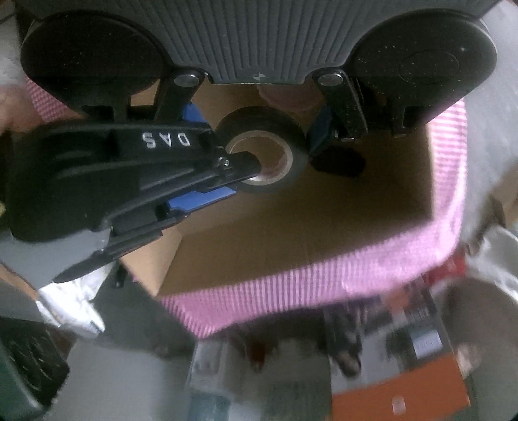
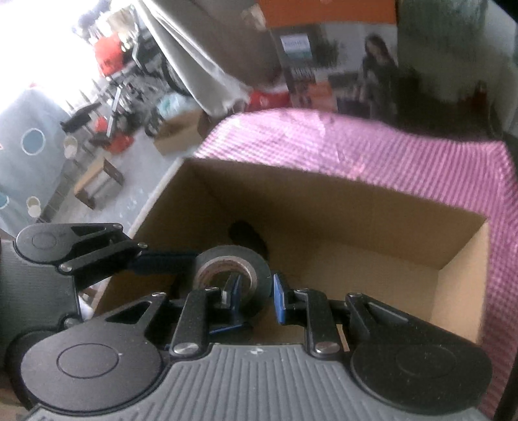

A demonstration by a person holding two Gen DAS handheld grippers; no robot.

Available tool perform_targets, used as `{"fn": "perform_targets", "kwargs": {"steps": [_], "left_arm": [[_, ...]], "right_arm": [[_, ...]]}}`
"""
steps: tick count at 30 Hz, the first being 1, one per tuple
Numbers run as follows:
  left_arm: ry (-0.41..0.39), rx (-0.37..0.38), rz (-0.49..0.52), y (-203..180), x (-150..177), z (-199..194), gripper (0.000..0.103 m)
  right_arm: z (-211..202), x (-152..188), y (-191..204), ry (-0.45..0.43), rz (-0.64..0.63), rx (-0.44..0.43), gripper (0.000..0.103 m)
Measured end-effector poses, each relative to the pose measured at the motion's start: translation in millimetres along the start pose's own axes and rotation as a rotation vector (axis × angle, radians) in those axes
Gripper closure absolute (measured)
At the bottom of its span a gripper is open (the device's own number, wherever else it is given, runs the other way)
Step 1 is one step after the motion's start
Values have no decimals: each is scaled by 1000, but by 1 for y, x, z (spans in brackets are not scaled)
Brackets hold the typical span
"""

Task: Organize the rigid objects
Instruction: 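Carry the black tape roll into the cardboard box and open both grippers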

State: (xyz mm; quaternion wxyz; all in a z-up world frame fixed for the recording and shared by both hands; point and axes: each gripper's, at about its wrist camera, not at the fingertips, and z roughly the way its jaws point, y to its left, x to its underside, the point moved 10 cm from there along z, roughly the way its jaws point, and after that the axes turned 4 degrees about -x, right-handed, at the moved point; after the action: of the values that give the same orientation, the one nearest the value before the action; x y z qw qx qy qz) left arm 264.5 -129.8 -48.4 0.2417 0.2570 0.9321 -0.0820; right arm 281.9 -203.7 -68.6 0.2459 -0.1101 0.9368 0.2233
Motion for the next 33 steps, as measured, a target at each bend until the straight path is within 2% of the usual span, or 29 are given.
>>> {"fn": "perform_targets", "kwargs": {"steps": [6,13,18,22,28,33], "left_arm": [[76,11,22,2,-10,44,38],[138,-22,37,8,-20,83,36],[199,-42,48,16,-15,97,34],[218,-69,38,24,-10,95,31],[194,-102,-3,37,-13,85,30],[115,-82,-25,31,-23,58,28]], "right_arm": [[33,1,-33,63,53,9,80],[66,-10,-57,92,65,32,81],[80,-14,-59,102,54,38,81],[85,-15,-55,109,40,29,81],[84,-18,-57,87,66,29,80],[48,-28,-57,7,85,28,79]]}}
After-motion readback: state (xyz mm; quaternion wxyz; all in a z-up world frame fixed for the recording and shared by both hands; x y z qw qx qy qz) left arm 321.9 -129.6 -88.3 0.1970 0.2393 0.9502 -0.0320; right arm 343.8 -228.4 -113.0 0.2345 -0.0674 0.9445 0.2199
